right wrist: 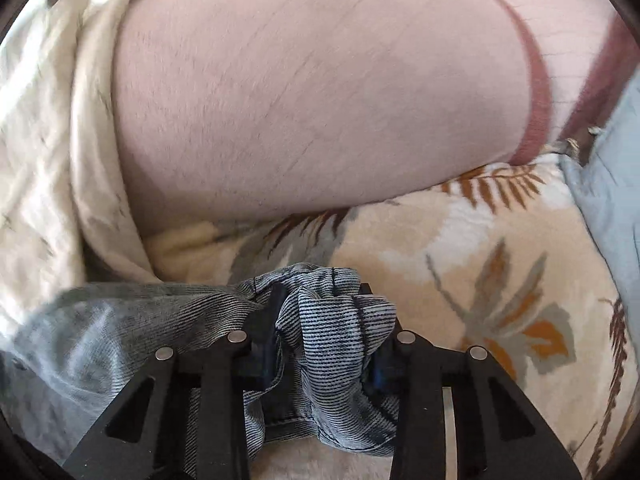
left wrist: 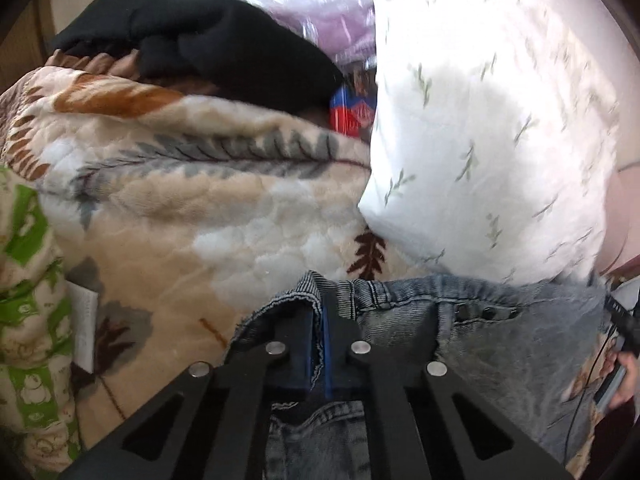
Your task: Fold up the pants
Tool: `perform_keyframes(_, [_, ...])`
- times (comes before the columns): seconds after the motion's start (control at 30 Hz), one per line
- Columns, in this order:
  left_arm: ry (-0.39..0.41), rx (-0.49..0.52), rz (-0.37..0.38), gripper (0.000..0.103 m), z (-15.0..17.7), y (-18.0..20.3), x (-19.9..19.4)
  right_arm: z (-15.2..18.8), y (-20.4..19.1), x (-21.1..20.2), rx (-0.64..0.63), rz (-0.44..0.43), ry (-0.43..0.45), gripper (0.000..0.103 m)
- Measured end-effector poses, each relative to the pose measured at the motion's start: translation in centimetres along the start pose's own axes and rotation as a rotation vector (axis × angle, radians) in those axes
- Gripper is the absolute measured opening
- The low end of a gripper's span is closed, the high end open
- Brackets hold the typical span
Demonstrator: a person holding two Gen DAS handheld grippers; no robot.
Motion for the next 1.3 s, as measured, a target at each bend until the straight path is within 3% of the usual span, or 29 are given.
perform_keyframes(0.17, [0.023,-0.006,0.010,0.005,0.2,-0.6,-2.9,-0.7,1.7,-4.8,0.085,-0.091,0.075,0.032])
perform_keyframes(0.27, [0.045,-0.020,0.055,0.005,0.8,-1.5,-4.8,-0.8,2.2,-7.8,0.110,-0.161,0.107,0.032])
perform_keyframes(0.47, [0.135,0.023,0.143,0.005,5.8,-2.2,-11.4,4.4,4.5,-14.0,0.080,-0.225,0.165,0.032])
perform_keyframes(0.63, [0.172,0.016,0.185,0.005,11.4,-4.4,-15.7,9.9,7.2,-16.5,0.055,-0.231,0.175,0.033])
perform_keyframes(0.73, [0.124,0.018,0.161,0.005,15.6,-5.8,-16.1,13.9,8.6,-17.0,0.024,-0.227,0.140,0.037])
perform_keyframes(0.8, [0.065,0.014,0.138,0.005,18.3,-6.8,-15.1,16.6,9.5,-16.2,0.008,-0.212,0.068,0.047])
perform_keyframes(0.87, [-0.014,0.000,0.111,0.005,20.5,-7.4,-13.3,18.7,10.5,-14.9,-0.010,-0.165,-0.014,0.064])
perform_keyframes(0.97, [-0.048,-0.008,0.065,0.005,22.7,-7.7,-11.8,20.7,12.2,-14.8,0.025,-0.168,-0.059,0.064])
perform_keyframes(1.03, [-0.035,-0.013,0.066,0.005,23.3,-7.5,-11.8,20.3,12.9,-16.6,0.069,-0.196,-0.031,0.065])
perform_keyframes(1.13, [-0.017,-0.013,0.066,0.005,23.0,-7.2,-12.4,18.9,13.3,-19.2,0.080,-0.156,0.028,0.068])
perform_keyframes(1.3, [-0.014,-0.020,0.080,0.005,22.5,-7.4,-12.5,16.9,13.7,-19.3,0.174,-0.239,-0.011,0.075])
Point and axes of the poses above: each gripper's, at about its wrist camera, not at the fingertips, and x roughly the way its jaws point, y to its right, z to its underside, the point moved 1 cm from there along x, roughly the way its jaws point, and after that the axes turned 4 degrees about -z, right-handed, at the moved point
